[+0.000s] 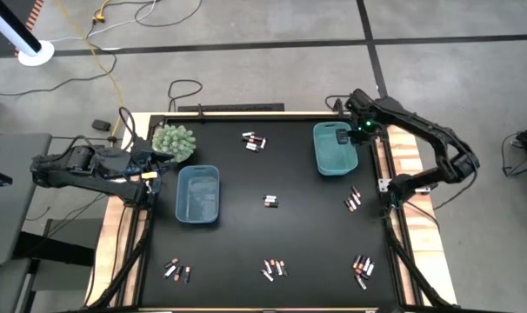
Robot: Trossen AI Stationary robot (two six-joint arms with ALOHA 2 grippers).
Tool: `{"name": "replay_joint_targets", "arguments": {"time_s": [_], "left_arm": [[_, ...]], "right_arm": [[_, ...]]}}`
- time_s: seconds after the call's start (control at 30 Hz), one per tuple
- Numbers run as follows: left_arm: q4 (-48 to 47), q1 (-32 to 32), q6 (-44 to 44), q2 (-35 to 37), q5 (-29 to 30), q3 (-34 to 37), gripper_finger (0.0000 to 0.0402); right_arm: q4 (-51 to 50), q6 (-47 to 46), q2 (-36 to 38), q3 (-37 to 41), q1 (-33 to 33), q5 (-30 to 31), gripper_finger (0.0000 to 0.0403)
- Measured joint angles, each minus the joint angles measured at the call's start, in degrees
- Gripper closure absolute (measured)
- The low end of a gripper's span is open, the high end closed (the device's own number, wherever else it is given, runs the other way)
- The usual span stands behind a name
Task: Sort batteries
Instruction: Prepare the bins
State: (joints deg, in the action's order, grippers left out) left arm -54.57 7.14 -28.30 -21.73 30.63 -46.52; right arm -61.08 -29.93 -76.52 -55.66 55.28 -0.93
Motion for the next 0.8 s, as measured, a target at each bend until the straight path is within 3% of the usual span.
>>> {"name": "replay_joint_targets", "arguments": {"time_s": [0.23,0.37,0.63,0.8], "left_arm": [[-0.02,0.02,-0.01,-0.01,1.22,0.00,0.0273],[-0.02,0.00,0.67,-0.01,2.54,0.00,0.0262],[-0.01,0.00,0.69,-0.01,2.97,0.00,0.0235],[0.01,0.00,-6.37,-0.03,1.93,0.00,0.0243]], "right_arm": [[-4.08,-4.06,11.66,0.00,-0.55,0.07,0.0340],[-7.91,-9.14,19.21,-0.07,-4.12,1.31,0.0340],[-15.70,-26.83,31.52,-0.07,-18.66,8.43,0.0340],[-18.43,-34.30,35.56,-0.07,-28.61,13.46,0.0340]]}}
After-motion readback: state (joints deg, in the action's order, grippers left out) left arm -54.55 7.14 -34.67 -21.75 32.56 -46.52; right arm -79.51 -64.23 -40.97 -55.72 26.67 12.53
